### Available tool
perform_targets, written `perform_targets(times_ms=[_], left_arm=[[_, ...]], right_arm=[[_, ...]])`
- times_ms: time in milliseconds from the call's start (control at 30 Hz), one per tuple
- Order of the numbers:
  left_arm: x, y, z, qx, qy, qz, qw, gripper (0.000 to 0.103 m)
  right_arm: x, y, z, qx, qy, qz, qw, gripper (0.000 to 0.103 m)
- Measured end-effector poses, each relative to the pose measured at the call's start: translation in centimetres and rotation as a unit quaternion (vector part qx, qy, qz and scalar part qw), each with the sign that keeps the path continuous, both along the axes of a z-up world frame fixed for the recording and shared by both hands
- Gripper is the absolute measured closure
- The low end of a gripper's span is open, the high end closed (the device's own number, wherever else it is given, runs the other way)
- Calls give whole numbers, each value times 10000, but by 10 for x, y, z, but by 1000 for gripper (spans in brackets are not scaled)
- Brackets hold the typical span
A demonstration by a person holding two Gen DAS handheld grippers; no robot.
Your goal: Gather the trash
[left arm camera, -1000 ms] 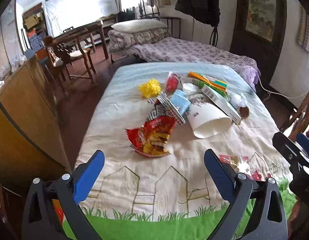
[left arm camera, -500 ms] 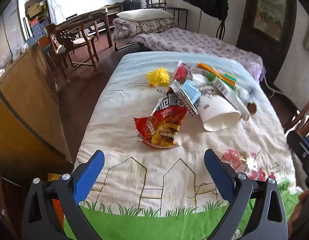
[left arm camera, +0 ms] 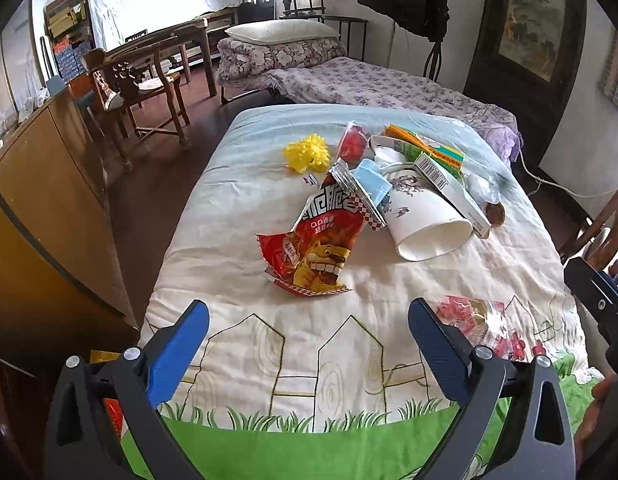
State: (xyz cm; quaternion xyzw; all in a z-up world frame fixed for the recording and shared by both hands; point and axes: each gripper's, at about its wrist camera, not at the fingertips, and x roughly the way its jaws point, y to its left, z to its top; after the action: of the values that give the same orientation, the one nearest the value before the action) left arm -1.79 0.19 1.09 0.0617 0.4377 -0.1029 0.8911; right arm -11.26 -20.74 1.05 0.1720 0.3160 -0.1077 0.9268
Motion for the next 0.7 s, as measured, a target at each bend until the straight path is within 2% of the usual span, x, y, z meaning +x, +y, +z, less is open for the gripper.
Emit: perform_targets(times_ms=[200, 567, 700], left_arm=[[-4, -2, 2, 16, -100, -36, 9999, 6], [10, 3, -9, -159, 209, 47, 9996, 6], [16, 1, -16, 8, 144, 177, 9997, 6]], right_arm=[[1, -1, 0, -71, 35, -2, 10000, 6], [17, -2, -16, -28, 308, 55, 9995, 6], [17, -3, -18, 28, 258, 85, 9996, 6]])
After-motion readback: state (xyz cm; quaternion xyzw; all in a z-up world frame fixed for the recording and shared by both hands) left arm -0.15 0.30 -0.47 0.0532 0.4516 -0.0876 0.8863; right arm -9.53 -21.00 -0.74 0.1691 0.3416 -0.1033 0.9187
